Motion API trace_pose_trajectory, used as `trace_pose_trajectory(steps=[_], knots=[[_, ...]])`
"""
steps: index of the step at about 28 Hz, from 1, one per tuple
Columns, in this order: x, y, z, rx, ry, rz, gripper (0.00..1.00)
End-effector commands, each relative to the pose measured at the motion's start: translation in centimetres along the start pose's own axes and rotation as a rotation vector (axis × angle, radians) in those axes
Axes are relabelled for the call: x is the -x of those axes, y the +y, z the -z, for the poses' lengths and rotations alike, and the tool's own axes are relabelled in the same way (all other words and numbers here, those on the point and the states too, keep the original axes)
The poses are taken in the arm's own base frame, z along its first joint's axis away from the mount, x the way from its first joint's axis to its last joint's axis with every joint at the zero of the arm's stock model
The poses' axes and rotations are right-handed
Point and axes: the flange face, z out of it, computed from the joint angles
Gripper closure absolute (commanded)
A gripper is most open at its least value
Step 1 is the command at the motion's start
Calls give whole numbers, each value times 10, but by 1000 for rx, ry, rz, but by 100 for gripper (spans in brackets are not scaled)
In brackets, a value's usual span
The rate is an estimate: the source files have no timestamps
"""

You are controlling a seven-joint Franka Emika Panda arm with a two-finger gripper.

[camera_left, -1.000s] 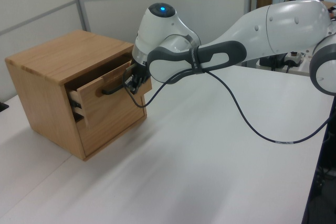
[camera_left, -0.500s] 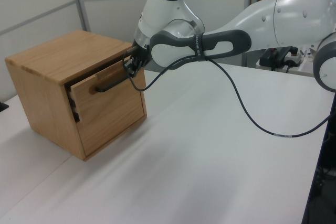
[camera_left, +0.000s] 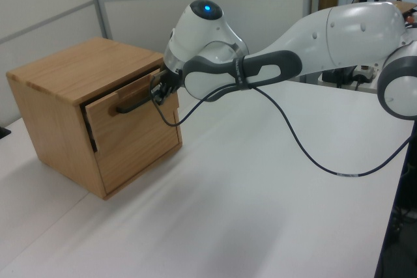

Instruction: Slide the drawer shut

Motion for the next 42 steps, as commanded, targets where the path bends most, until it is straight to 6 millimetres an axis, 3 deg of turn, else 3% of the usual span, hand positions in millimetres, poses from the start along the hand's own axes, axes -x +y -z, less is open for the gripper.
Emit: trace_pose_trajectory(steps=[1,10,17,21,28,40,42], knots=[[-6,1,2,-11,80,-6,100],[-20,6,12,-45,242,-9,100],[-16,13,6,-36,227,-10,100],[8,16,-10,-17,127,-7,100],[33,24,-7,48,-167,55,100],[50,27,51,68,-456,95,100],[53,29,66,50,-527,145,92]])
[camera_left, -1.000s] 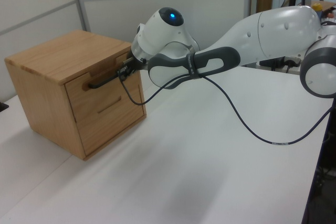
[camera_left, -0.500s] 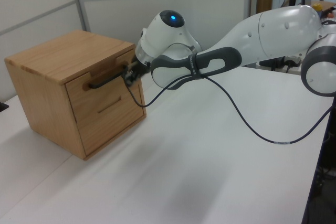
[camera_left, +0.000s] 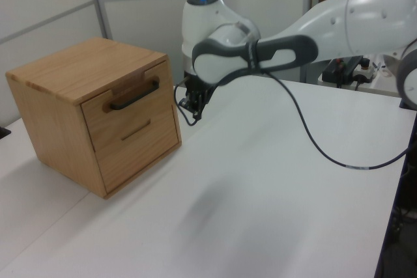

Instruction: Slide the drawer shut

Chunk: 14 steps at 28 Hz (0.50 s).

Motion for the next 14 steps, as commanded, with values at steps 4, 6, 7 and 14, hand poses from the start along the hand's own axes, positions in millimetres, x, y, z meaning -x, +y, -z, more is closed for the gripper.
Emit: trace_pose_trajectory(steps=[4,6,7,14], knots=[[36,14,47,-53,-177,178,23],[43,18,62,-55,-197,217,0],[44,19,64,-56,-200,218,0],[45,19,69,-55,-194,212,0]])
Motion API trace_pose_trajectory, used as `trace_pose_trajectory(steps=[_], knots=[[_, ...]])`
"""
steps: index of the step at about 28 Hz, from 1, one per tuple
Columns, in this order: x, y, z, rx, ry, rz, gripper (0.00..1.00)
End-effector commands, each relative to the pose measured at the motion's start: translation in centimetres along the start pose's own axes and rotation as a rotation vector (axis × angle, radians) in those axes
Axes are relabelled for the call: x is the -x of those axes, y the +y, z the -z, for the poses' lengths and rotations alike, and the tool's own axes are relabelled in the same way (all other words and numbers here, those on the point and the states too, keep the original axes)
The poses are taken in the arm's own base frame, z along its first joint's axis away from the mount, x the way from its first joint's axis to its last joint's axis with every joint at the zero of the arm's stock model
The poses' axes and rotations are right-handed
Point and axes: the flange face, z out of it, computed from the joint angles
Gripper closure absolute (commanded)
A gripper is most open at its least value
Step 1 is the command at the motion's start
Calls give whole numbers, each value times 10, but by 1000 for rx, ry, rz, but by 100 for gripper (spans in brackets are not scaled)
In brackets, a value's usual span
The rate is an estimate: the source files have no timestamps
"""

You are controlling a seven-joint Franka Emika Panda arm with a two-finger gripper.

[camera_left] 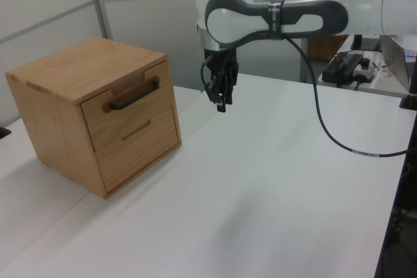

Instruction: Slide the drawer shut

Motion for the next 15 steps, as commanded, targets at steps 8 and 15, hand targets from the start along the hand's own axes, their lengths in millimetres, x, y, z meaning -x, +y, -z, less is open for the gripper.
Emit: trace_pose_trajectory(steps=[8,15], knots=[[5,0,-2,-22,-18,18,0],[4,-2,-4,-44,-20,5,0]])
